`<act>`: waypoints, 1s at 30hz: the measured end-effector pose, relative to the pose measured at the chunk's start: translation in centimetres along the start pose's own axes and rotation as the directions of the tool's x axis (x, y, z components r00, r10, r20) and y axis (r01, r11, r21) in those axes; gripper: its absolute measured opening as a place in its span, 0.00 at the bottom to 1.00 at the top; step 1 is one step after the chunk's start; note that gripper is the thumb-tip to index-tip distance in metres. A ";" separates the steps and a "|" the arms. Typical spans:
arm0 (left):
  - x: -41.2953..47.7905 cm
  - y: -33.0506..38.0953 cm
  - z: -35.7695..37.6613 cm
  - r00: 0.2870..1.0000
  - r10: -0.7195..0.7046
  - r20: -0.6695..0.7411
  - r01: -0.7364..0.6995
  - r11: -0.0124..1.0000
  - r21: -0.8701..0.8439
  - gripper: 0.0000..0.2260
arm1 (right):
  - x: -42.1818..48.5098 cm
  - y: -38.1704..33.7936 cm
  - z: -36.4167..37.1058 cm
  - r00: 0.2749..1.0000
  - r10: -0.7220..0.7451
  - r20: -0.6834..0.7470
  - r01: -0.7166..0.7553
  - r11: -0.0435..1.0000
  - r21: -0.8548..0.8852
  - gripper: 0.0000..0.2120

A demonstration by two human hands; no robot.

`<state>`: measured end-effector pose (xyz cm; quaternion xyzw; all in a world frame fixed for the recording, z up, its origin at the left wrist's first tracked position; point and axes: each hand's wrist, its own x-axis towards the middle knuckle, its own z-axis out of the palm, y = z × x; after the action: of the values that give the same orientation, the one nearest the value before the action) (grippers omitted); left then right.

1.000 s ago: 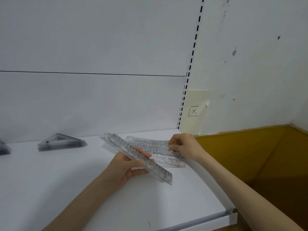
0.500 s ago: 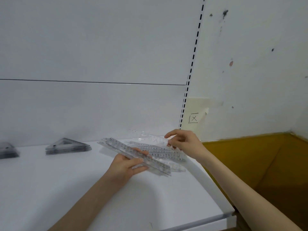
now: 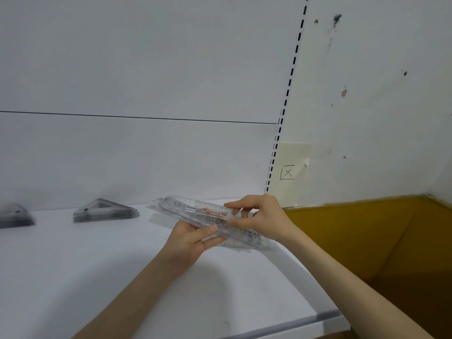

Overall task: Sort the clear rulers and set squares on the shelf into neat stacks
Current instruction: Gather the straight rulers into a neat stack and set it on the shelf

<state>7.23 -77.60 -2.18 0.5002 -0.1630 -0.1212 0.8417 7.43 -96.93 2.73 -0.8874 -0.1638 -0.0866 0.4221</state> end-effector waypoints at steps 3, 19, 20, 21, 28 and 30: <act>0.1 -0.2 -0.3 1.000 -0.002 -0.020 0.002 1.000 0.013 0.18 | -0.3 -0.6 0.1 0.999 -0.020 -0.035 0.022 0.999 0.039 0.05; 0.0 -0.3 0.3 0.998 0.055 -0.020 -0.054 0.998 0.032 0.10 | -0.7 -2.1 0.6 0.961 0.255 0.109 -0.253 0.646 0.720 0.27; 0.0 -0.3 0.3 0.998 0.057 -0.016 -0.057 0.998 0.022 0.10 | -0.7 -2.0 0.7 0.959 0.260 0.115 -0.260 0.639 0.724 0.33; 0.0 -0.4 0.3 0.998 0.063 -0.011 -0.062 0.998 0.019 0.09 | -0.7 -2.0 0.7 0.957 0.262 0.122 -0.266 0.630 0.729 0.38; 0.1 -0.4 0.0 0.995 0.077 0.064 -0.078 0.997 0.005 0.12 | 0.0 -2.3 0.9 0.961 0.270 0.062 -0.220 0.612 0.759 0.42; 0.0 -0.2 0.2 0.991 0.096 0.093 -0.099 0.995 0.018 0.09 | 0.0 -2.6 1.1 0.965 0.259 0.031 -0.196 0.641 0.742 0.42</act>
<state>7.09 -77.87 -2.27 0.4950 -0.2270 -0.1009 0.8326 6.45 -94.50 3.91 -0.6494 -0.0552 0.0062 0.7584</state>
